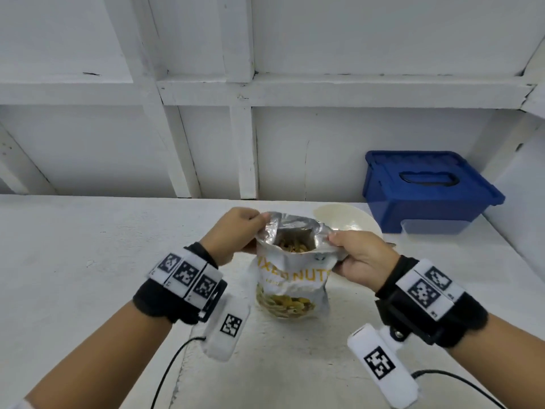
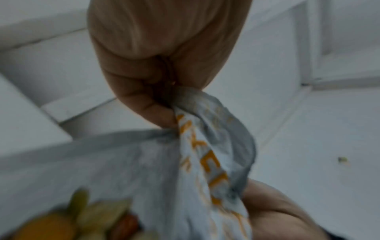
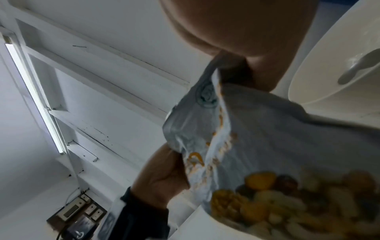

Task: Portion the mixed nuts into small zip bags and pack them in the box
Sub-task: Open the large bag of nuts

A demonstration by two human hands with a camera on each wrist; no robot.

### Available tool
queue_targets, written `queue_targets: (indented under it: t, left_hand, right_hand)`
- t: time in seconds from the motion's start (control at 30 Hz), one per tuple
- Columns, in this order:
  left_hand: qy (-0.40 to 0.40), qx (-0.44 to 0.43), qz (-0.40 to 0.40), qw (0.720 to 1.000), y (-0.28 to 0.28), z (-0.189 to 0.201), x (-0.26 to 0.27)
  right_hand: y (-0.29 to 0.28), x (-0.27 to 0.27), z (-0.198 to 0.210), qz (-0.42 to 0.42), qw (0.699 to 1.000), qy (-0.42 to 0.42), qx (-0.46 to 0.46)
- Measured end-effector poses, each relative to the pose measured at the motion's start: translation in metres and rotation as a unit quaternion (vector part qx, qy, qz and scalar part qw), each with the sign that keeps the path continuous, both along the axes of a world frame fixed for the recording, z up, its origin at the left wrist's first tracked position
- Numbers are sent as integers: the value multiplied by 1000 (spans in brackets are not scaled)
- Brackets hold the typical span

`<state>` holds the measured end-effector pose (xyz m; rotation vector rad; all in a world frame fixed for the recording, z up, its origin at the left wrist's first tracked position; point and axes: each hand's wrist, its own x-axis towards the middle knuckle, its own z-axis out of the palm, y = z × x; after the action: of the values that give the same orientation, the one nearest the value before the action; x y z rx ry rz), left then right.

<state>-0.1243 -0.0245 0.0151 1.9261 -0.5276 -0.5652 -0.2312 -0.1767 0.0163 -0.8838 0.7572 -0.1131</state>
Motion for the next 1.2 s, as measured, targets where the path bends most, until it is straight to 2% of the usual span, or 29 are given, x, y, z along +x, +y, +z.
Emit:
queue_targets:
  t: [0.1,0.17,0.23,0.3,0.33,0.37,0.4,0.43,0.47,0.53,0.6,0.7,0.77,0.87,0.9,0.97,1.0,1.03,1.1,1.13,1.2]
  left_hand:
    - [154,-93,41,983,6,-22,-11]
    - [209,-97,47,972,9,-35,-15]
    - [227,-67,41,971,13,-41,-15]
    - [177,-28,39,983,13,-37,-15]
    - [93,-6,37,995,12,-33,-14]
    - [-38,26,29,999,11,-28,-15]
    - [-193,60,14,979,11,-23,-14]
    - [-312,87,-9,946,11,-18,-15]
    - [-380,105,-45,918,10,-14,-14]
    - [-414,141,-123,891,7,-8,-13]
    - [-396,181,-175,883,3,-4,-12]
    - [-392,262,-217,855,-4,2,-11]
    - [-389,328,-249,824,-10,5,-14]
    - [-400,380,-295,780,-19,7,-22]
    - [-404,386,-299,774,-21,7,-24]
    - [-393,373,-284,791,-19,7,-24]
    - [-381,354,-273,810,-15,7,-22]
    - [-366,329,-261,830,-9,6,-20]
    - [-327,272,-238,873,5,2,-16]
    - [-301,242,-225,895,12,-2,-15]
    - [-241,185,-196,933,22,-11,-15]
  right_hand:
    - [-4,7,-13,17,999,-12,-37]
    - [-2,7,-17,51,995,-2,-85]
    - [-1,7,-24,69,991,1,-114]
    - [-2,6,-30,82,986,5,-148]
    - [-4,5,-31,90,976,16,-200]
    - [-6,3,-30,100,956,22,-274]
    - [-9,0,-29,107,925,10,-365]
    - [-12,-3,-29,111,877,-18,-468]
    - [-14,-5,-27,110,813,-56,-568]
    - [-16,-10,-22,114,675,-103,-722]
    - [-18,-11,-16,134,554,-97,-816]
    - [-16,-12,4,265,451,37,-852]
    - [-17,-10,17,352,396,89,-843]
    - [-12,-2,27,463,390,102,-789]
    - [-11,1,27,487,379,105,-780]
    - [-9,4,22,503,365,103,-776]
    - [-11,4,19,501,380,95,-772]
    - [-15,2,15,497,413,85,-759]
    - [-25,-6,9,489,501,58,-712]
    - [-29,-11,6,484,533,40,-693]
    - [-36,-19,-3,461,573,3,-677]
